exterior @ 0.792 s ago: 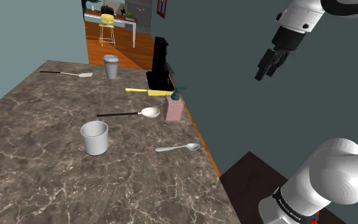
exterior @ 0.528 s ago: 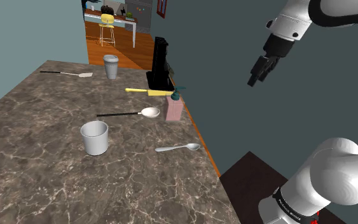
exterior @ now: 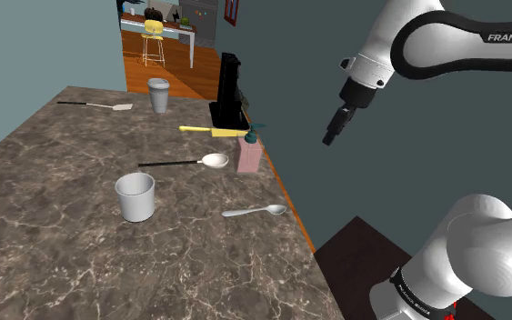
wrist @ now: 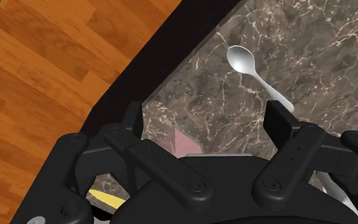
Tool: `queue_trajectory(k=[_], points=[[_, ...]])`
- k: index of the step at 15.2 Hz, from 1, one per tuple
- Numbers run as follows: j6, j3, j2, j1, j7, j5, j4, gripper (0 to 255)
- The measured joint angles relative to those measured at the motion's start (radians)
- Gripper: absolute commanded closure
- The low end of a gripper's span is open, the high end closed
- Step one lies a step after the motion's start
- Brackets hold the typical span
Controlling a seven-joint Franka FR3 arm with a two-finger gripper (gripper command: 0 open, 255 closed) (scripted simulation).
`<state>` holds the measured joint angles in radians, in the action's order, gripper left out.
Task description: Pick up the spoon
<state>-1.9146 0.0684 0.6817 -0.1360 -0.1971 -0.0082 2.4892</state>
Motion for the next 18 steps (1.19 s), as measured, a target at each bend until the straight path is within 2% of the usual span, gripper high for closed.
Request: queue_trajectory(k=[10,18], points=[[-0.334,0.03,-0.221,-0.157,-0.227,0.112,0.102,0],[-0.562,0.046,-0.475,-0.308,-0.473,0.279,0.08,0]])
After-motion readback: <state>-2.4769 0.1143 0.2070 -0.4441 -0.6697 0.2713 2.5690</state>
